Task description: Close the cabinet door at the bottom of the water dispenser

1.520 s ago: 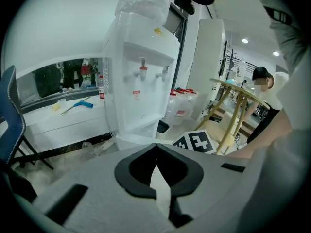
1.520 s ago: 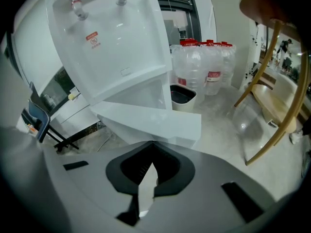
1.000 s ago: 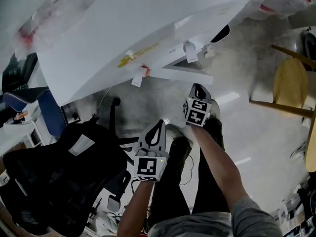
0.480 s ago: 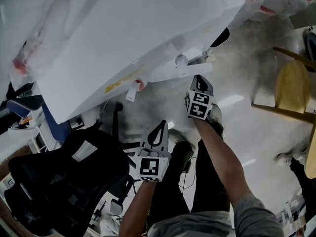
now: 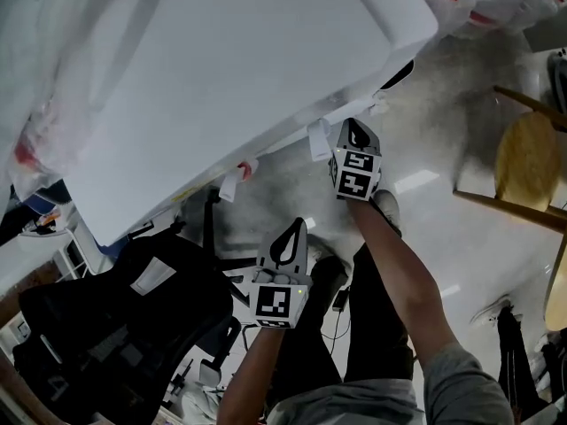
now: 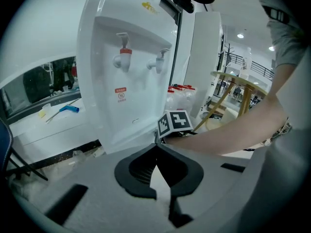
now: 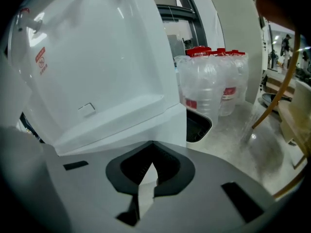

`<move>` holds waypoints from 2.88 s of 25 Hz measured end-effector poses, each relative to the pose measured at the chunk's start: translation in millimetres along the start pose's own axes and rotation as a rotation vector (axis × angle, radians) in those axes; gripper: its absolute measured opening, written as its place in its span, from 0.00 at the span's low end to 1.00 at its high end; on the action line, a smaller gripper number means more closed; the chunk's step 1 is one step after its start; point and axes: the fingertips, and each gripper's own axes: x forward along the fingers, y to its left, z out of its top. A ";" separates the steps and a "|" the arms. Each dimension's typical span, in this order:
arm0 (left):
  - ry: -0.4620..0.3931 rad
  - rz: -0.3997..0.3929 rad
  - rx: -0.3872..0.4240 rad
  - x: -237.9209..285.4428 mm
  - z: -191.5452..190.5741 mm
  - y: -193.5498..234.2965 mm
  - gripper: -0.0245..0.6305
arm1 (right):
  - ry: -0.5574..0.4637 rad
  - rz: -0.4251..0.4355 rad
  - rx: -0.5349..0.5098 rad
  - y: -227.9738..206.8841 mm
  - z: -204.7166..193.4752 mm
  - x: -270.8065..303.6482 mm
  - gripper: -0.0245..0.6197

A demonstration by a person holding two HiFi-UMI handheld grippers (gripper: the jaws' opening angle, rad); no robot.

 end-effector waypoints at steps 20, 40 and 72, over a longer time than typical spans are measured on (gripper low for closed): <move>-0.020 -0.005 -0.018 -10.1 14.3 -8.4 0.05 | -0.001 0.014 -0.076 -5.8 8.2 -24.0 0.05; -0.088 0.004 -0.007 -102.8 84.1 -34.8 0.05 | -0.124 0.120 -0.132 21.1 87.6 -205.5 0.05; -0.500 0.059 0.000 -308.7 334.4 -58.7 0.05 | -0.504 0.375 -0.291 150.6 324.6 -536.0 0.05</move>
